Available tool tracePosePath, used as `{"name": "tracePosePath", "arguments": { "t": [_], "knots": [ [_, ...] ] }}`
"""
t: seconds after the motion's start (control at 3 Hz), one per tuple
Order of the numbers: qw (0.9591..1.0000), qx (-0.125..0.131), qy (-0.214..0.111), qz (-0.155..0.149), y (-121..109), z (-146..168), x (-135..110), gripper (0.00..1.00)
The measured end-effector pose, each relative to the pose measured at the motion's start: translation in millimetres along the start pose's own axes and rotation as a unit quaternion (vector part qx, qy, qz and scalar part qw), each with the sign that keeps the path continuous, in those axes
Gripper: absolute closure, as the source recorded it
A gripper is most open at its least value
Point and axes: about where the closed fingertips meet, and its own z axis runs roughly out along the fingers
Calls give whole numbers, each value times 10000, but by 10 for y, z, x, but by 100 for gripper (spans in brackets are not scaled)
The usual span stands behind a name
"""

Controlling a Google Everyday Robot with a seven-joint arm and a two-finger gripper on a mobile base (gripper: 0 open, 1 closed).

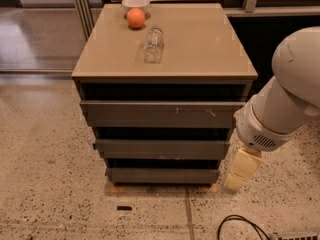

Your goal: Open middle drawer

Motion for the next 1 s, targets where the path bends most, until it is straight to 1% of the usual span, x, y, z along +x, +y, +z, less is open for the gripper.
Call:
{"name": "tracePosePath", "arguments": {
  "t": [0.33, 0.67, 1.0],
  "knots": [
    [10000, -3, -54, -48, 41, 72, -30, 0],
    [9995, 3, -309, -34, 134, 347, -103, 0],
    [9979, 157, -622, 95, 119, 738, -272, 0]
  ]
}}
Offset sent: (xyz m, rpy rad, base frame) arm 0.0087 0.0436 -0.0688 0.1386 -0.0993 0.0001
